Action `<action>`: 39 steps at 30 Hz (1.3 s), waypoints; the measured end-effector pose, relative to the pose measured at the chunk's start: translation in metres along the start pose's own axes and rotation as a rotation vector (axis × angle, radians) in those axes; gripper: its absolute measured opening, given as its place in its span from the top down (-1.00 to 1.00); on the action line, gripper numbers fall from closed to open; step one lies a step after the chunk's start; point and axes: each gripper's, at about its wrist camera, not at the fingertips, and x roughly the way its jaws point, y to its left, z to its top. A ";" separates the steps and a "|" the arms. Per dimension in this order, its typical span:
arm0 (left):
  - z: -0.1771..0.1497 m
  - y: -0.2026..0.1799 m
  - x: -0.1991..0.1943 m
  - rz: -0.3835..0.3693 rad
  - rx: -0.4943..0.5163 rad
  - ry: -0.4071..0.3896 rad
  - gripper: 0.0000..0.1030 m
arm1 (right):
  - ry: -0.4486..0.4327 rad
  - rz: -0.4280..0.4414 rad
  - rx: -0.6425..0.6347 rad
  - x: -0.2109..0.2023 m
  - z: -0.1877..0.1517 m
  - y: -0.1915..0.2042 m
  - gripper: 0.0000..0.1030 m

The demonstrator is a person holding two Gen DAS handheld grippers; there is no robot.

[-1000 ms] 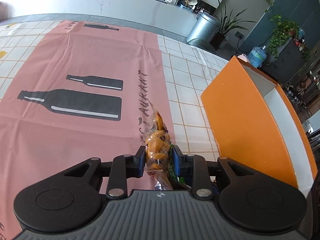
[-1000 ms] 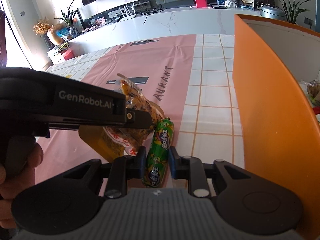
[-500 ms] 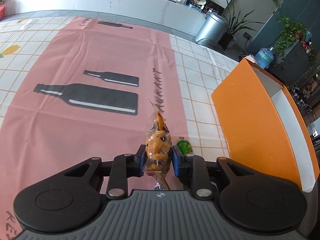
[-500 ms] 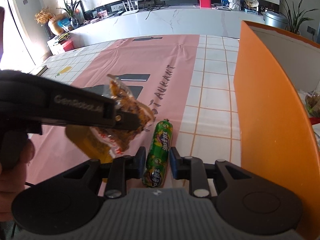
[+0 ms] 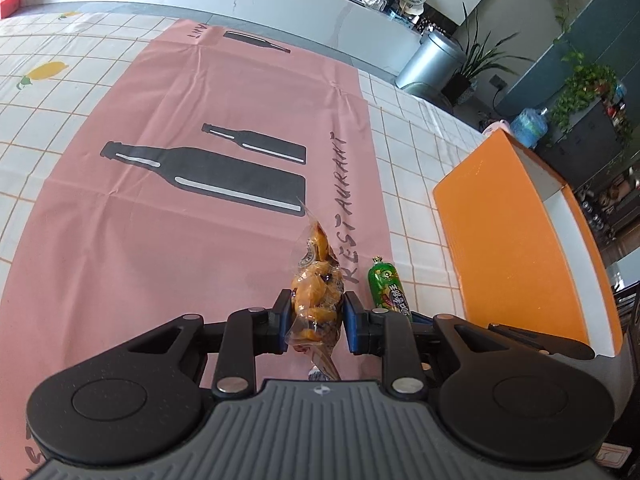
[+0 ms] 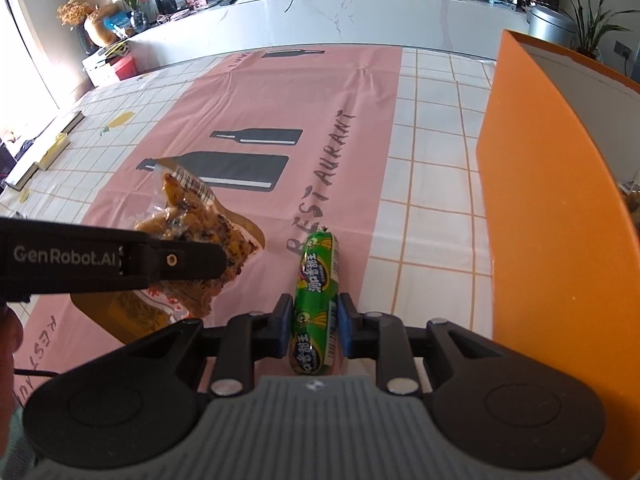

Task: Organize snacks
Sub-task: 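Carry the dried-snack bag over the box while the right gripper carries the sausage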

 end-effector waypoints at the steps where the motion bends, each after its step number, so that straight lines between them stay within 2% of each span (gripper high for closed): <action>1: 0.000 0.000 -0.002 -0.009 -0.005 -0.006 0.45 | 0.000 0.002 -0.002 -0.004 0.001 0.001 0.61; 12: 0.012 -0.019 -0.044 -0.112 -0.031 -0.086 0.45 | -0.097 -0.038 -0.066 -0.078 0.023 0.004 0.61; 20: 0.021 -0.071 -0.069 -0.184 0.050 -0.126 0.45 | -0.150 -0.072 -0.013 -0.136 0.034 -0.036 0.61; 29: 0.018 -0.142 -0.066 -0.259 0.169 -0.081 0.45 | -0.135 -0.132 0.037 -0.175 0.022 -0.095 0.61; 35: 0.012 -0.191 -0.048 -0.298 0.277 -0.015 0.45 | -0.072 -0.136 0.082 -0.178 0.000 -0.140 0.61; 39: -0.001 -0.216 -0.033 -0.292 0.362 0.034 0.45 | -0.037 -0.139 0.073 -0.178 -0.011 -0.165 0.61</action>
